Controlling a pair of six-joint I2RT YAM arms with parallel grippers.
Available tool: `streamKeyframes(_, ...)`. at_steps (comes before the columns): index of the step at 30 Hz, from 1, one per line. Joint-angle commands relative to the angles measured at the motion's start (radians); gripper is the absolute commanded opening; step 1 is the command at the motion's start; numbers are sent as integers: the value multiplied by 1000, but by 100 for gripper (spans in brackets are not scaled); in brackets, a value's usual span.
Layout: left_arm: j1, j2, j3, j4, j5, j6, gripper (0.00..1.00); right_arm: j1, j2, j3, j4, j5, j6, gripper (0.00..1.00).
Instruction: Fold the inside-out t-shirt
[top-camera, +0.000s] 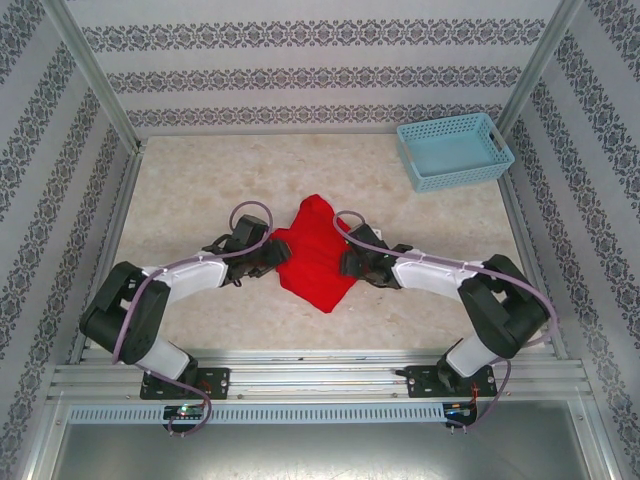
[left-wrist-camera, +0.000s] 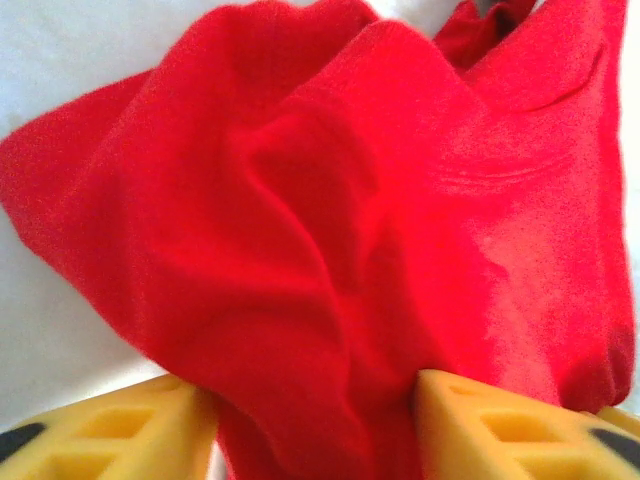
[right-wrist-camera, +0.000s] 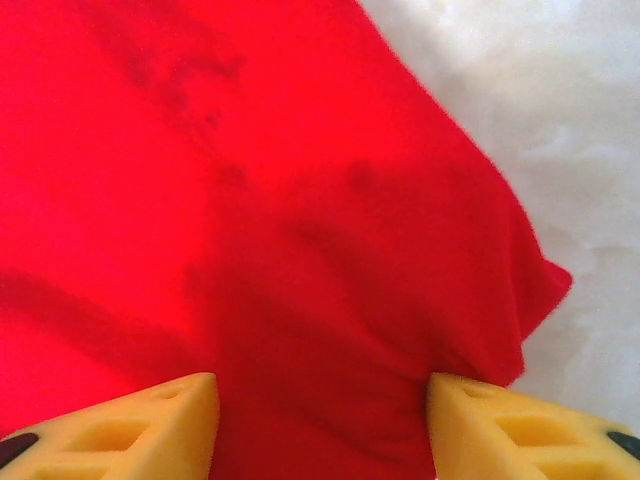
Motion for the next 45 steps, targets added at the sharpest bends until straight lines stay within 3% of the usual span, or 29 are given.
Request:
streamKeyframes(1, 2, 51, 70, 27, -15, 44, 43, 40, 20, 12, -35, 11, 11, 56)
streamKeyframes(7, 36, 160, 261, -20, 29, 182, 21, 147, -19, -43, -67, -11, 132, 54)
streamKeyframes(12, 63, 225, 435, -137, 81, 327, 20, 219, -108, -15, -96, -36, 175, 54)
streamKeyframes(13, 67, 227, 451, -169, 68, 351, 25, 218, -140, -2, -122, -11, 166, 55)
streamKeyframes(16, 73, 222, 483, -279, 5, 396, 43, 164, -209, 37, -187, 65, 108, 60)
streamKeyframes(21, 77, 176, 485, -393, -108, 390, 58, -65, -198, 88, -159, -3, 0, 67)
streamKeyframes(25, 78, 186, 502, -364, -56, 390, 69, -222, -71, 155, -110, -101, -39, 71)
streamKeyframes(31, 77, 345, 655, -425, -12, 388, 71, -319, 148, 272, -40, -234, -81, 72)
streamKeyframes(38, 77, 450, 753, -436, -10, 386, 70, -322, 354, 424, -20, -300, -75, 72)
streamKeyframes(45, 77, 505, 845, -443, -6, 394, 49, -320, 459, 520, -39, -280, -65, 69)
